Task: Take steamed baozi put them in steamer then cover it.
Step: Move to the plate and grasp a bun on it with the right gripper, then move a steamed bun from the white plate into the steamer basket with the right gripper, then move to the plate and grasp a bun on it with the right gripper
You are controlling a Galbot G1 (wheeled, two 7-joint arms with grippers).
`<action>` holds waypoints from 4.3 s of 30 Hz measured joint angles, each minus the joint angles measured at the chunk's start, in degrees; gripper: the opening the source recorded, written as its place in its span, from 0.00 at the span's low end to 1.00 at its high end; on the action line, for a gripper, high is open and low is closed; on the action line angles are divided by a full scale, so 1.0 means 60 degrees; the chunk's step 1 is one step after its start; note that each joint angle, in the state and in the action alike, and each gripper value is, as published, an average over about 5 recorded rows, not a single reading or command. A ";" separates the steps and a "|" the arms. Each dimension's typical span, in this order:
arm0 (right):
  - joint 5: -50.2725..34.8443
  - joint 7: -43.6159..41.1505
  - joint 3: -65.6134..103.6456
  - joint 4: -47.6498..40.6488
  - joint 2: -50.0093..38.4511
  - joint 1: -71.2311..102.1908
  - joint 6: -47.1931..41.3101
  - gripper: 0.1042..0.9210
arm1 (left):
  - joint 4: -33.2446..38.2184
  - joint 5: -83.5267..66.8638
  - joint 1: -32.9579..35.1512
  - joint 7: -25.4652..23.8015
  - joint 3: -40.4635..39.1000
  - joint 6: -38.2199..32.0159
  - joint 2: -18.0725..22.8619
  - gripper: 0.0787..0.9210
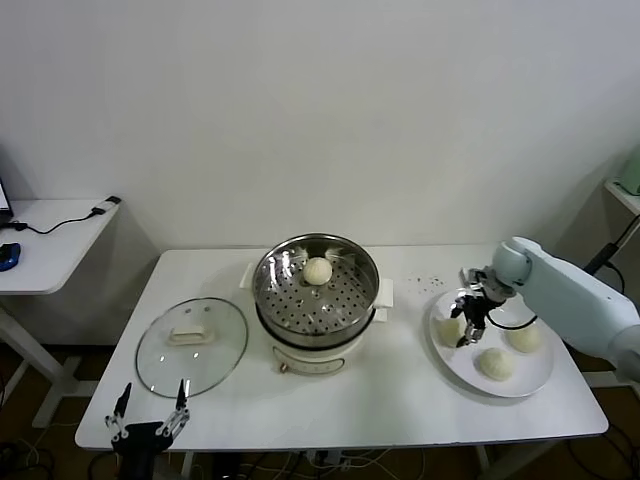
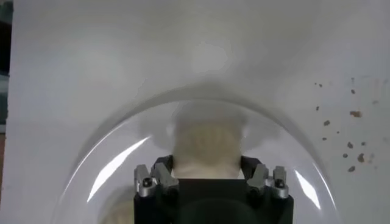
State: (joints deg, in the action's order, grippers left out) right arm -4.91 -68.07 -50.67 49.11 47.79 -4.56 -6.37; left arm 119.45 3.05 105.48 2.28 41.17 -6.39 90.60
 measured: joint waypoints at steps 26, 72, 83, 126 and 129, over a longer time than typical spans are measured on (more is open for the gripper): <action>-0.5886 0.0099 -0.5231 -0.0044 0.3116 -0.6202 -0.0991 0.74 | 0.0278 0.0107 0.0221 0.0098 -0.0325 -0.0128 -0.0179 0.88; -0.6721 0.1160 -0.5949 -0.0794 0.6530 -0.4227 -0.1552 0.88 | -0.0013 0.0344 0.0128 0.0121 -0.0176 -0.0050 -0.0205 0.88; -0.6618 0.0814 -0.6013 0.0791 0.4769 -0.5439 -0.1407 0.88 | 0.0129 0.0491 0.0172 0.0065 -0.0283 0.0015 -0.0200 0.88; 0.0185 0.0251 -0.0885 0.2879 -0.2480 0.0171 -0.0130 0.88 | 0.0561 0.0874 0.0320 -0.0037 -0.0336 0.0279 0.0183 0.88; 0.0405 0.0254 -0.0691 0.2698 -0.2406 0.0422 -0.0103 0.88 | 0.0569 0.0863 0.0303 -0.0037 -0.0333 0.0294 0.0184 0.88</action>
State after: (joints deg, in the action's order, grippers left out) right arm -2.47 -66.55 -54.82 65.30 33.35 -2.03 -6.99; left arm 122.86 8.23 107.30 2.06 39.18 -4.63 91.71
